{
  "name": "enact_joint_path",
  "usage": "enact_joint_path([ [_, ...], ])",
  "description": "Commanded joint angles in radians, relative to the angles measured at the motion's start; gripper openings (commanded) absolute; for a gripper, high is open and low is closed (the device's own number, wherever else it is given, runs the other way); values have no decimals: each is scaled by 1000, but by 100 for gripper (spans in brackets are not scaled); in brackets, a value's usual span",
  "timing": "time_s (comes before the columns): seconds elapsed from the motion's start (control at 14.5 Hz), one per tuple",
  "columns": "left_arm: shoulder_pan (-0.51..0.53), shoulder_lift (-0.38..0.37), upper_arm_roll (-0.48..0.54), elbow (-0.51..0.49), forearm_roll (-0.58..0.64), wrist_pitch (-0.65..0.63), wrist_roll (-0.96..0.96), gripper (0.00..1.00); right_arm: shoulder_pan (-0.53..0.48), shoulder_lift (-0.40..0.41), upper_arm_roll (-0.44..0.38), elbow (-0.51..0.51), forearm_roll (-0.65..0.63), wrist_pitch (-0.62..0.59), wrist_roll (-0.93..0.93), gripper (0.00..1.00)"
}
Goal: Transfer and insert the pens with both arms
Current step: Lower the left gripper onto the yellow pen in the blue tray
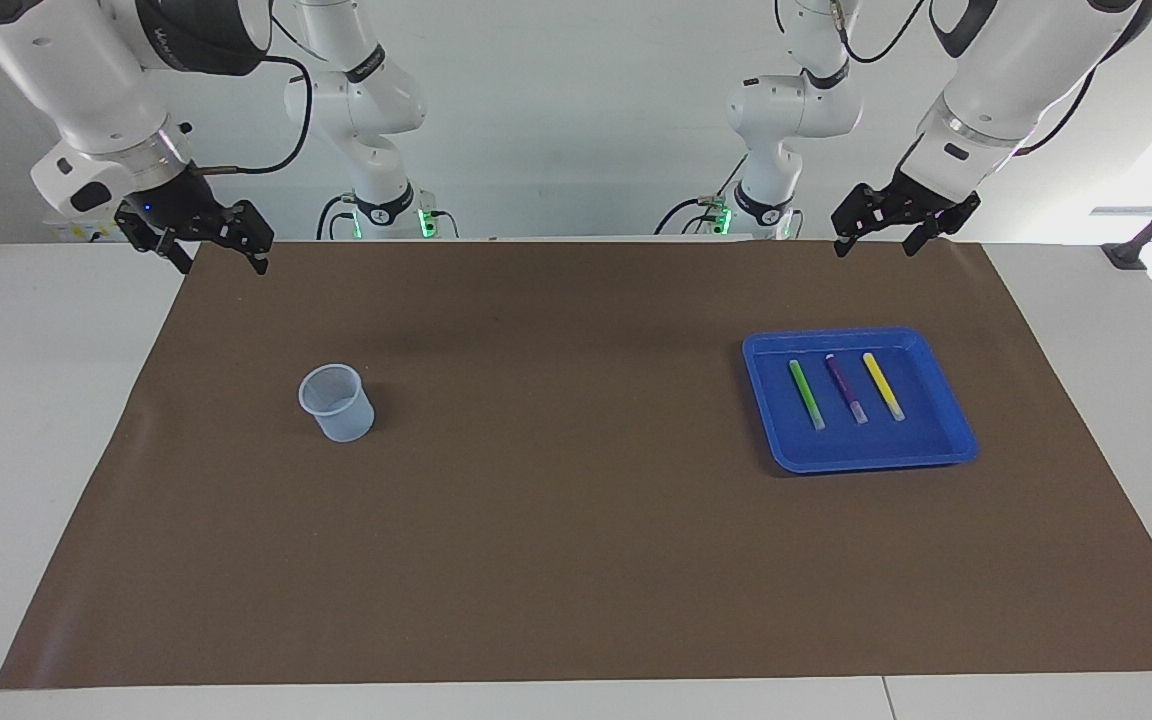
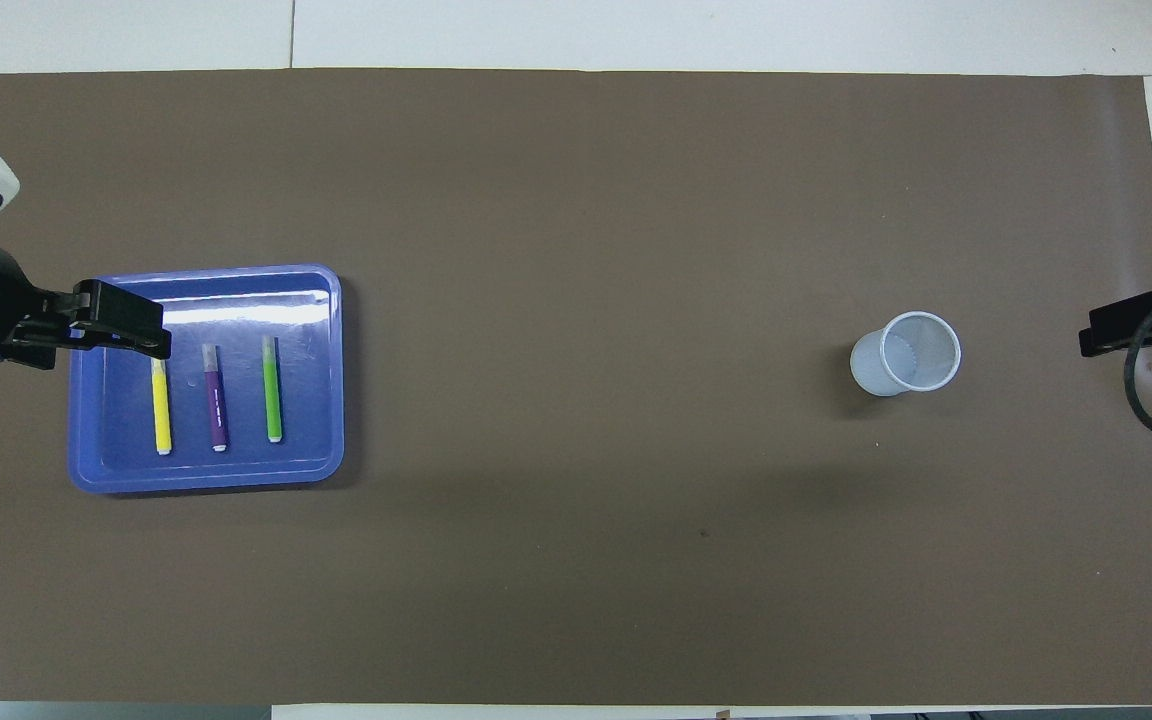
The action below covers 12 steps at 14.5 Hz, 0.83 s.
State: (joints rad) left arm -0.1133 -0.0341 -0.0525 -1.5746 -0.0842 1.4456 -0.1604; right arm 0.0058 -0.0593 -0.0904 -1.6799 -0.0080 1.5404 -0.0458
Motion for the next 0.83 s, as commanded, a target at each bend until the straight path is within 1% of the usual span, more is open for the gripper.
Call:
enact_joint_path([
  [0.0,-3,0,2,12,-6,-2,-10,100,-7,-17,3,-21,17,10,15,100],
  [0.34,-2,0,2,8,-6,1,-10,100,-7,-19,3,-21,17,9,15,100],
  [0.48,0,-10,3,-16,-6,10,-7,100,-7,-17,3,-21,17,10,14,100],
  [0.62,24,-16,5,-34,-6,15,-7,100,-6,-19,3,-21,17,10,15,100],
  [0.76,53,-52,5,-109,-6,57,13,100,-7,-19,3,-21,17,10,15,100],
])
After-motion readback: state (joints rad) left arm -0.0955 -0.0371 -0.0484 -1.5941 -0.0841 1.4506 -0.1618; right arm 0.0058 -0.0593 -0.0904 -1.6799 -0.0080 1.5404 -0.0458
